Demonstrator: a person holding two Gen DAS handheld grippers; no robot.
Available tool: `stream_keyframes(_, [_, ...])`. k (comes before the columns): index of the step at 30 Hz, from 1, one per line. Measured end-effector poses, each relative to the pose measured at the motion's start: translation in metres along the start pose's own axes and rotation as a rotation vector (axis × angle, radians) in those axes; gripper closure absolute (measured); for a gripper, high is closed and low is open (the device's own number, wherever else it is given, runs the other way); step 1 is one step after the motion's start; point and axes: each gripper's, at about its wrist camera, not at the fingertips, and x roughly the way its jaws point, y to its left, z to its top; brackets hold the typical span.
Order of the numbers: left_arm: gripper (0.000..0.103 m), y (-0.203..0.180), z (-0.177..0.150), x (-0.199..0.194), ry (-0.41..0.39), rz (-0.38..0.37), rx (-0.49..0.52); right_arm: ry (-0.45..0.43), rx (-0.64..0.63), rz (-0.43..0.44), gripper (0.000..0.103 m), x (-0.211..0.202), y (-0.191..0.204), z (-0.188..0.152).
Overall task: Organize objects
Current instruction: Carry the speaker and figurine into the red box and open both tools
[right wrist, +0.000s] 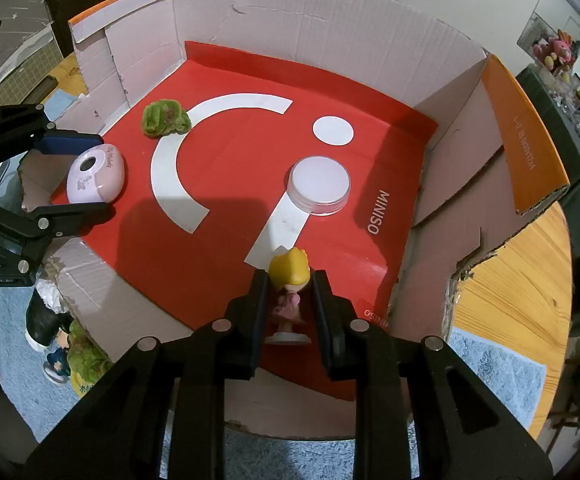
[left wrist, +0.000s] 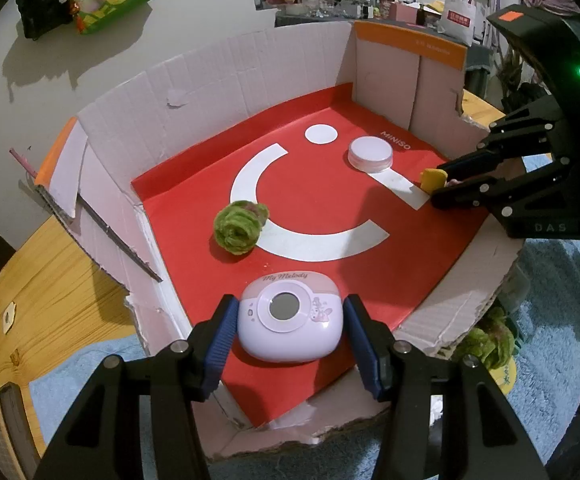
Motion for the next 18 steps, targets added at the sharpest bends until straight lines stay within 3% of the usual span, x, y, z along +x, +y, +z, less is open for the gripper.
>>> stream_keyframes(13, [0.039,0.001,0.000,-0.005,-0.020,-0.012,-0.012,-0.001,0.002,-0.003,0.077,-0.004,-0.006,-0.001])
stream_keyframes(16, [0.039,0.001,-0.001,-0.007,-0.023,-0.019,-0.020,-0.012,0.003,-0.005,0.062,-0.007,-0.008,-0.002])
stream_keyframes(17, [0.039,0.001,-0.001,-0.009,-0.027,-0.021,-0.023,-0.025,0.004,-0.007,0.046,-0.010,-0.009,-0.002])
stream_keyframes(18, [0.039,0.001,-0.002,-0.010,-0.029,-0.023,-0.026,-0.037,0.004,-0.001,0.041,-0.013,-0.010,-0.002])
